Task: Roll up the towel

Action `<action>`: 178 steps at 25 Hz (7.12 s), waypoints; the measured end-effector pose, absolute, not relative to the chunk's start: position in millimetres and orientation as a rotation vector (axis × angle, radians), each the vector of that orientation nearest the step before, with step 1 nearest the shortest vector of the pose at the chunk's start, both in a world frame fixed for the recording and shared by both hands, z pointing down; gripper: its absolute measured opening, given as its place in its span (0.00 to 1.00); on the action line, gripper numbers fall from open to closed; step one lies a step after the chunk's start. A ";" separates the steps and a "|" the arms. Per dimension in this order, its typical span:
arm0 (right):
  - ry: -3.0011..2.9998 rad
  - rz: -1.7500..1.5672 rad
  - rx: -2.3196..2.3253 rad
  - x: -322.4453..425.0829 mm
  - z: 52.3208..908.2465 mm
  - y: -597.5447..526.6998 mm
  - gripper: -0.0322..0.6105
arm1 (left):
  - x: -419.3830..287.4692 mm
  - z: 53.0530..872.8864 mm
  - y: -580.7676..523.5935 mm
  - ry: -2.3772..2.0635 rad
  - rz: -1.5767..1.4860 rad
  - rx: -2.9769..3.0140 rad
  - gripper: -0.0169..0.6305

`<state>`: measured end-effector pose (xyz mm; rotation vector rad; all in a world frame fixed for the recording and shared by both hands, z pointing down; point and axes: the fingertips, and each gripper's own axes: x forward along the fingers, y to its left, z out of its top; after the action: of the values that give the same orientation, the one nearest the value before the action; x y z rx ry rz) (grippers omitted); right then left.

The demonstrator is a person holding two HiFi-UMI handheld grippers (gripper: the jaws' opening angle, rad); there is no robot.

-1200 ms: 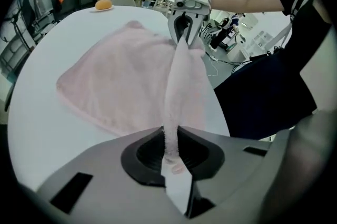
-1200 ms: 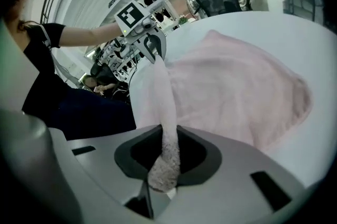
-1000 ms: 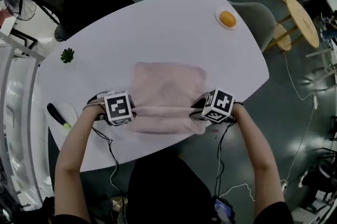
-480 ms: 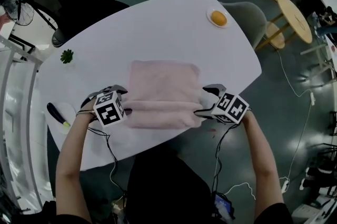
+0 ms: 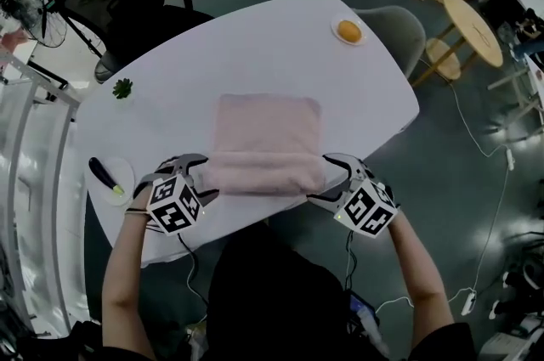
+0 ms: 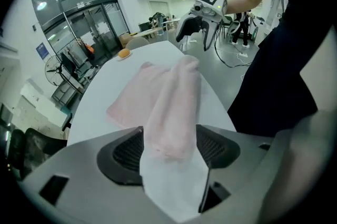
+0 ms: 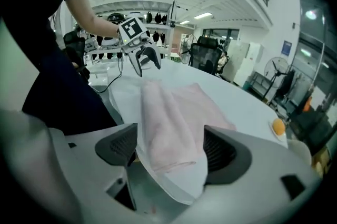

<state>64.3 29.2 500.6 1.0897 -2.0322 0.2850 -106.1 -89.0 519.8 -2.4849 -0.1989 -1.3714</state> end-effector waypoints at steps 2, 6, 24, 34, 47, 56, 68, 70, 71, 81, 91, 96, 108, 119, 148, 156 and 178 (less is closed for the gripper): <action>-2.020 0.262 1.063 50.5 510.9 36.6 0.68 | -111.5 526.0 -77.0 -0.197 -1.372 -2.513 0.55; -2.023 0.279 0.986 22.9 536.3 51.2 0.68 | -118.6 542.0 -60.6 -0.208 -1.381 -2.525 0.55; -1.779 0.023 0.829 63.2 603.2 49.4 0.36 | -111.5 604.2 -83.7 -0.278 -1.447 -2.211 0.29; -1.651 -0.208 0.739 66.5 583.7 52.2 0.15 | -120.2 588.6 -77.1 -0.199 -1.429 -2.079 0.15; -1.967 0.315 0.647 31.2 572.9 101.9 0.14 | -166.0 577.6 -8.6 -0.397 -1.643 -2.369 0.15; -2.132 0.947 0.627 54.0 549.8 60.6 0.14 | -146.5 548.6 -50.9 -0.538 -1.792 -2.685 0.15; -2.005 1.110 0.752 99.4 571.8 -11.7 0.16 | -102.5 577.0 -125.2 -0.466 -1.845 -2.646 0.16; -1.960 1.092 0.748 105.2 587.8 -13.0 0.16 | -98.6 585.9 -128.1 -0.479 -1.859 -2.592 0.16; -1.950 1.079 0.749 106.9 592.8 -14.7 0.17 | -97.3 589.1 -128.6 -0.483 -1.862 -2.577 0.17; -1.970 0.740 0.877 130.3 570.6 -22.6 0.36 | -93.0 572.3 -146.0 -0.272 -1.667 -2.647 0.34; -1.918 0.311 0.918 122.0 509.0 14.2 0.50 | -112.9 505.7 -127.9 -0.074 -1.426 -2.736 0.56; -1.952 0.243 0.898 75.9 519.4 34.1 0.50 | -122.4 520.7 -86.5 -0.104 -1.433 -2.691 0.56; -1.726 0.047 0.861 72.0 592.9 31.6 0.33 | -121.6 583.6 -74.3 -0.087 -1.490 -2.509 0.56; -1.591 -0.097 0.930 79.9 583.1 45.1 0.18 | -108.4 575.0 -97.1 -0.032 -1.367 -2.179 0.20; -1.991 0.356 0.607 16.8 551.9 58.5 0.18 | -182.5 560.2 -66.6 -0.125 -1.628 -2.345 0.17; -2.015 0.633 0.634 50.1 546.4 -0.5 0.20 | -154.0 557.4 -119.8 -0.167 -1.667 -2.466 0.21; -1.905 0.947 0.918 105.2 602.4 -71.2 0.39 | -126.4 595.5 -180.6 -0.019 -1.773 -2.539 0.42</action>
<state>105.2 -71.2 602.4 0.9180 -1.9048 0.9470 -126.4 -180.6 595.5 -2.5395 -0.0191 -1.7733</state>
